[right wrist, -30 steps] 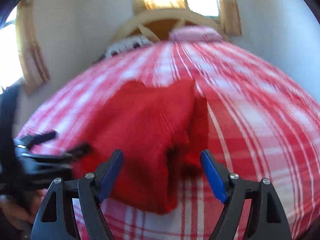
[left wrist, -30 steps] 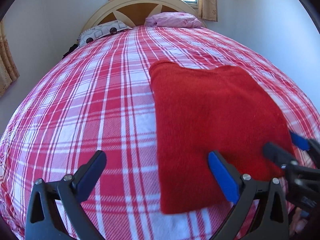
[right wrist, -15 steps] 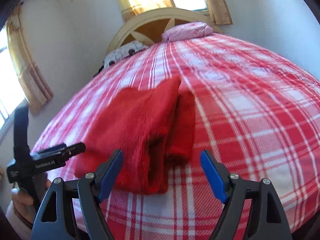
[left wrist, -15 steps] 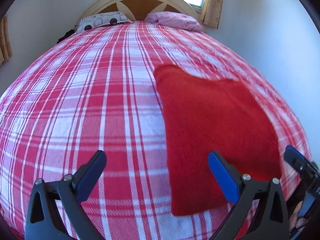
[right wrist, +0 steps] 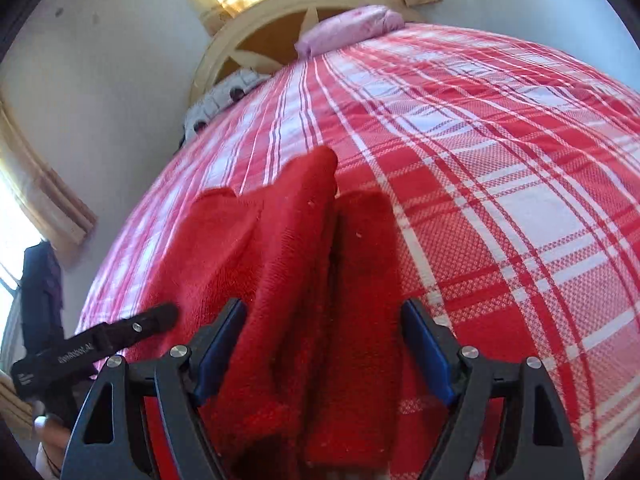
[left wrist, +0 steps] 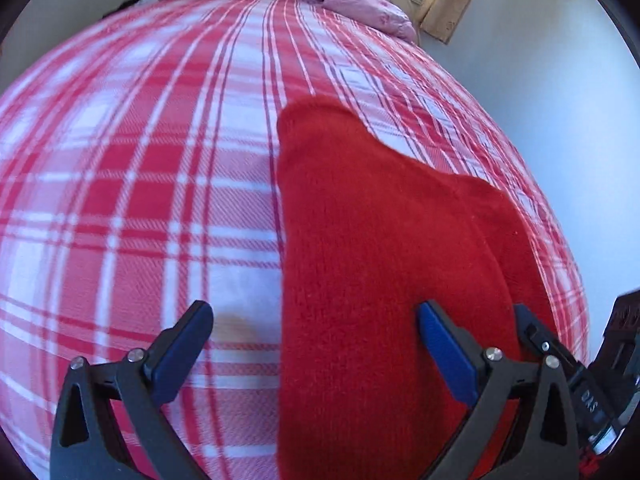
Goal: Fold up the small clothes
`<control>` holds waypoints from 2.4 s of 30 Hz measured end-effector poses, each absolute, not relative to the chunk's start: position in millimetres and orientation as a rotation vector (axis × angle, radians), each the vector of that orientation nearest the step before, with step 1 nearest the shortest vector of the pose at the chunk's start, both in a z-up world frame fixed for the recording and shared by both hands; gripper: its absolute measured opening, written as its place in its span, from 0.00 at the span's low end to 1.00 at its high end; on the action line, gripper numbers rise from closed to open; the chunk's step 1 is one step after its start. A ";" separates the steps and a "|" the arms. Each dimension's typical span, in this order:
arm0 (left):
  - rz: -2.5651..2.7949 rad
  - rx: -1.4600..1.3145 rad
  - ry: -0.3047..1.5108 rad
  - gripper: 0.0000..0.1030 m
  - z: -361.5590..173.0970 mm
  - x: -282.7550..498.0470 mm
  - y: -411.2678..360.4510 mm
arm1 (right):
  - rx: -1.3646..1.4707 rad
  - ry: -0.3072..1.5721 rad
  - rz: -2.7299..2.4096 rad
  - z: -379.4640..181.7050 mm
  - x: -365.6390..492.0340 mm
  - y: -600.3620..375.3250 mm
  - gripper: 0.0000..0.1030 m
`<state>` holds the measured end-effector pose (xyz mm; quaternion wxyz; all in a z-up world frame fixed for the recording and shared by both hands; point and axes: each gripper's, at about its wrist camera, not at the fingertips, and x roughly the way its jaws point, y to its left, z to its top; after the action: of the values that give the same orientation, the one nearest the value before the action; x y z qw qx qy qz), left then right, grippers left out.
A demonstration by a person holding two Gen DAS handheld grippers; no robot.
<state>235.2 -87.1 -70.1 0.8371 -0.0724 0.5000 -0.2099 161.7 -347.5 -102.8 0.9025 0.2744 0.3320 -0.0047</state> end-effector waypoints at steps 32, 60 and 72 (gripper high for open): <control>-0.458 -0.021 0.942 0.48 -55.2 217.5 -114.6 | 0.549 0.702 -0.003 -110.2 165.1 -339.1 0.60; -0.371 0.077 0.854 0.35 -25.9 171.8 -95.2 | 0.338 0.539 -0.093 -62.0 106.1 -287.4 0.14; -0.362 0.074 0.879 0.35 -37.3 171.3 -93.2 | 0.613 0.601 -0.062 -78.9 119.4 -324.2 0.94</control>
<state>171.3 -93.2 -37.3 0.8884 0.0356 0.4232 -0.1740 119.4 -324.2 -78.9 0.9088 0.2970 0.2915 -0.0302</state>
